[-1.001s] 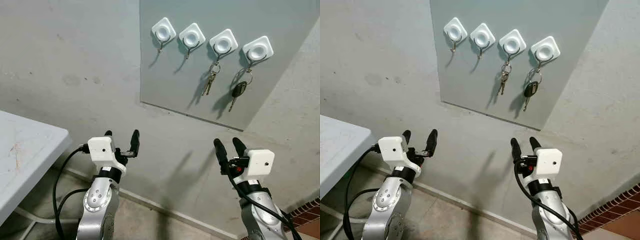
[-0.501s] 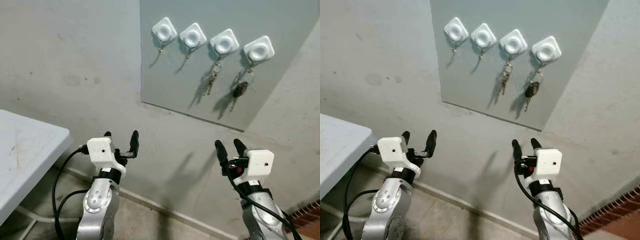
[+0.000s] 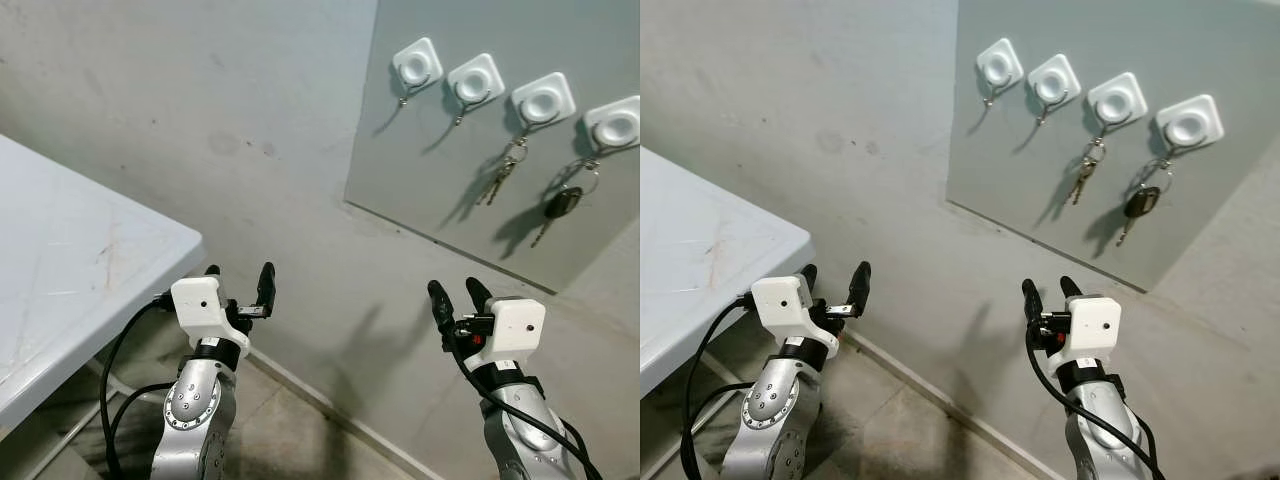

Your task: Hang keys on a hook

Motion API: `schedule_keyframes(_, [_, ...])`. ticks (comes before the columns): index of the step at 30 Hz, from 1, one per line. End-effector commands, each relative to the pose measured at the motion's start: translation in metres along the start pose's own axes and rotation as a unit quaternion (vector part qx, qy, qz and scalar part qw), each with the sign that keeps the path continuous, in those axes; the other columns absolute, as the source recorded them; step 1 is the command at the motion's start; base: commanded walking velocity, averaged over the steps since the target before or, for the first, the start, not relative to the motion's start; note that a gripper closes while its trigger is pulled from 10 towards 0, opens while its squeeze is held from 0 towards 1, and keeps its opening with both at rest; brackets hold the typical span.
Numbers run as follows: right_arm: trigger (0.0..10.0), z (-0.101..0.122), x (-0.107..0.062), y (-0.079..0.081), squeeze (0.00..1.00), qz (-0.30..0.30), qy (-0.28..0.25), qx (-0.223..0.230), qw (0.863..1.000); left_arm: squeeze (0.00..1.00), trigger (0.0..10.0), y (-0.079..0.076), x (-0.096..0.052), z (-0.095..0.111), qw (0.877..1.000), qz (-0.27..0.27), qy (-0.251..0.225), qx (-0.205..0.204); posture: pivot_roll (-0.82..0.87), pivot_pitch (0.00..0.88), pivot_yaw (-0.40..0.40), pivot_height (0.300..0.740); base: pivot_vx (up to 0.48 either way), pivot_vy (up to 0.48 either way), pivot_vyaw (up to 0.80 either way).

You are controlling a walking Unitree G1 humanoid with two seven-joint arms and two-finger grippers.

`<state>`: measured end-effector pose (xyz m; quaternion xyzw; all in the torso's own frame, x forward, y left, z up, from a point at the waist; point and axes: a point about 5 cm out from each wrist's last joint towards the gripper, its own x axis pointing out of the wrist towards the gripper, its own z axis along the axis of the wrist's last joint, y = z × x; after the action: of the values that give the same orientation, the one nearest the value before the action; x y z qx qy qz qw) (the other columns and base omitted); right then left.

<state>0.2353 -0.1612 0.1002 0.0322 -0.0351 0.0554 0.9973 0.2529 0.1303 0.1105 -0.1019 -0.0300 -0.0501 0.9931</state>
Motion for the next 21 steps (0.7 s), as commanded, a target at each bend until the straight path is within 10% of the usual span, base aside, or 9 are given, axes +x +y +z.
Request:
schedule_keyframes(1, [10.0, 0.006, 0.001, -0.0012, 0.0, 0.0, -0.008, -0.004, 1.0, 0.0, 10.0, -0.0036, -0.0004, 0.0021, 1.0, 0.0, -0.002, -0.004, -0.02, 0.0, -0.062, 0.74, 0.0, 0.0, 0.8])
schedule_keyframes(21, [10.0, 0.0085, 0.0062, -0.0007, 0.0, 0.003, -0.012, -0.001, 1.0, 0.0, 10.0, -0.0041, 0.0009, 0.004, 1.0, 0.005, -0.006, -0.007, -0.02, 0.0, -0.07, 0.74, 0.0, 0.0, 0.8])
